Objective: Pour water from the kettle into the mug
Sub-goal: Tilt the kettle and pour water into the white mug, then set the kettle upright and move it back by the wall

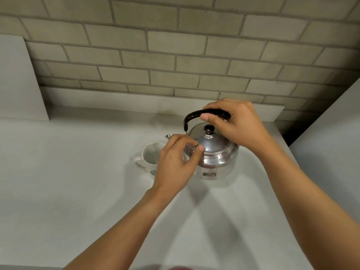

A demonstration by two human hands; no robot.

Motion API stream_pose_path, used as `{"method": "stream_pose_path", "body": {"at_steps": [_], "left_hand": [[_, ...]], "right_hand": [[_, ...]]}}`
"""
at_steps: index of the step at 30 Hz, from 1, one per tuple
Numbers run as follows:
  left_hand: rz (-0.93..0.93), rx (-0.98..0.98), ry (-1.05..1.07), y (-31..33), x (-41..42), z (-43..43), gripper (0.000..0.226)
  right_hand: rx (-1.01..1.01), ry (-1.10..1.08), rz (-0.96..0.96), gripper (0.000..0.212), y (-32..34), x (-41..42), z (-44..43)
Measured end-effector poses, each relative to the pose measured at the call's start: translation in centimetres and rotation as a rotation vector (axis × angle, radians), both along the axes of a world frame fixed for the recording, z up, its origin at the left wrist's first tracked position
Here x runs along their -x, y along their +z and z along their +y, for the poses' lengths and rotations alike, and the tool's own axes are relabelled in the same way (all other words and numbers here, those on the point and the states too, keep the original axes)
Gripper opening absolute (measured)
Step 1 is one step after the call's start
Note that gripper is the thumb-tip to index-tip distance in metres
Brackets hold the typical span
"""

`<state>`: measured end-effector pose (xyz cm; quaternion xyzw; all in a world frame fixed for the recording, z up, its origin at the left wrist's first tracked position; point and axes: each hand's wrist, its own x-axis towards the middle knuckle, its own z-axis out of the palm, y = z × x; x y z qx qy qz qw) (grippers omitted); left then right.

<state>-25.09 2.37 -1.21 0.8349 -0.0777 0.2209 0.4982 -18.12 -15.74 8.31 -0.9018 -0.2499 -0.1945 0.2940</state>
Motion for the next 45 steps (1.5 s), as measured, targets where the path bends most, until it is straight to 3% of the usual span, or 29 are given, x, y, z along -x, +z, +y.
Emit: {"method": "stream_pose_path", "body": {"at_steps": [4,8,14,18,23,29,36,45], "left_hand": [[-0.014,0.08,0.086,1.0,-1.2,0.4,0.016],[0.116,-0.044,-0.113,2.4,-3.1,0.9,0.045],[0.082,-0.124,-0.192,3.4,-5.0,1.0,0.034],[0.088,-0.114,-0.162,3.2,-7.5,0.7,0.033],[0.055,-0.134,-0.092,3.2,-11.9,0.8,0.033],[0.049,-0.123,-0.066,2.4,-17.6,0.5,0.03],[0.186,-0.132,-0.068,-1.0,-23.1,0.5,0.029],[0.246,-0.138,-0.1,-3.9,-28.4,-0.5,0.027]], "right_hand": [[-0.115,-0.029,0.047,0.026,-1.3,0.5,-1.1],[-0.224,-0.041,0.08,0.023,-2.6,0.5,-2.0],[-0.268,-0.055,0.15,0.021,-3.8,-0.8,-2.5],[-0.228,-0.045,0.241,0.036,-4.2,-2.8,-3.4],[-0.021,-0.164,0.247,0.059,-5.9,-6.2,-5.7],[-0.053,-0.17,0.323,0.041,-7.6,-11.4,-5.8],[-0.069,-0.197,0.47,0.038,-10.3,-17.1,-5.0],[-0.124,-0.209,0.505,0.034,-12.8,-22.2,-5.8]]}}
